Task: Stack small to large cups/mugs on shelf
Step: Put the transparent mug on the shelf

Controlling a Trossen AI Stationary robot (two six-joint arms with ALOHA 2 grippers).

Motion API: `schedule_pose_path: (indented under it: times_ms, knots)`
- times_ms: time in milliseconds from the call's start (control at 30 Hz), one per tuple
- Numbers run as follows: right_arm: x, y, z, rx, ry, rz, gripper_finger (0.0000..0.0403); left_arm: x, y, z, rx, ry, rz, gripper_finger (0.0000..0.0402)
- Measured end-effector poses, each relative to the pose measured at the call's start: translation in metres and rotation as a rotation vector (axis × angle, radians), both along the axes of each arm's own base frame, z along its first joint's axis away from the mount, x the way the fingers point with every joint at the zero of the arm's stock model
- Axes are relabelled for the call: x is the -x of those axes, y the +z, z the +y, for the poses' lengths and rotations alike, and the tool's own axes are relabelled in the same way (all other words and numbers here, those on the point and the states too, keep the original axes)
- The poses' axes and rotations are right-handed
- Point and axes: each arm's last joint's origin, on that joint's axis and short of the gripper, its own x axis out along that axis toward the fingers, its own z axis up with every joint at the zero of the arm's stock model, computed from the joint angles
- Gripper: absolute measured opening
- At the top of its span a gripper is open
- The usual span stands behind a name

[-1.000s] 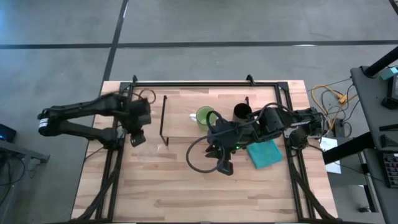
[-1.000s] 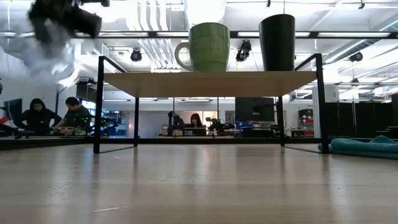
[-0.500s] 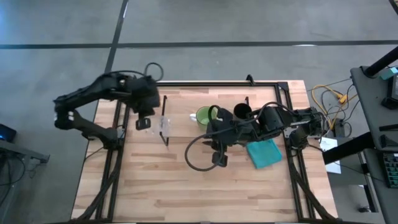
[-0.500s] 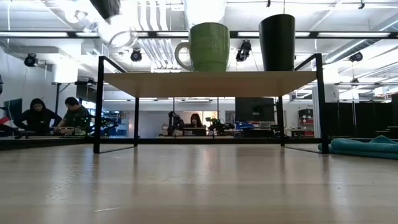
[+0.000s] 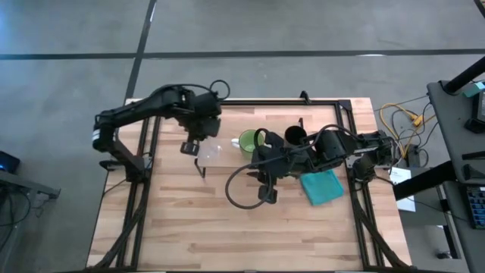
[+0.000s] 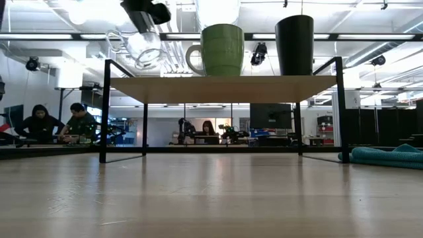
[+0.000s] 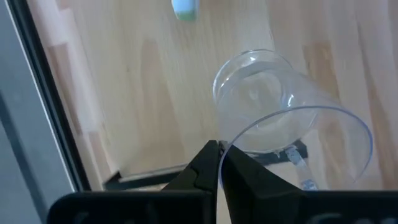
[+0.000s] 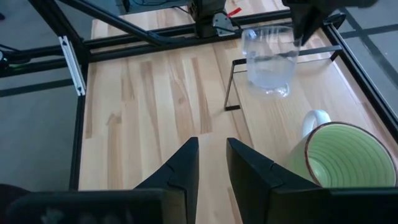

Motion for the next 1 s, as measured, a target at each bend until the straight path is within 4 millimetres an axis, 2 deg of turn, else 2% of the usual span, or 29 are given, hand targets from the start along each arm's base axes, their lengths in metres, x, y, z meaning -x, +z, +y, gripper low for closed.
schedule_pose_path:
  times_ms: [333, 600, 1000]
  knots:
    - [0.000, -0.002, 0.000, 0.004, 0.002, 0.007, 0.0077, -0.022, -0.013, 0.010, -0.040, -0.005, 0.067, 0.0000]
    - [0.000, -0.002, 0.000, 0.006, 0.003, 0.013, 0.0077, -0.028, -0.020, 0.014, -0.071, 0.009, 0.108, 0.0000]
    - [0.000, -0.002, 0.000, 0.021, 0.016, 0.015, 0.0077, -0.029, -0.021, 0.014, -0.072, 0.017, 0.102, 0.0000]
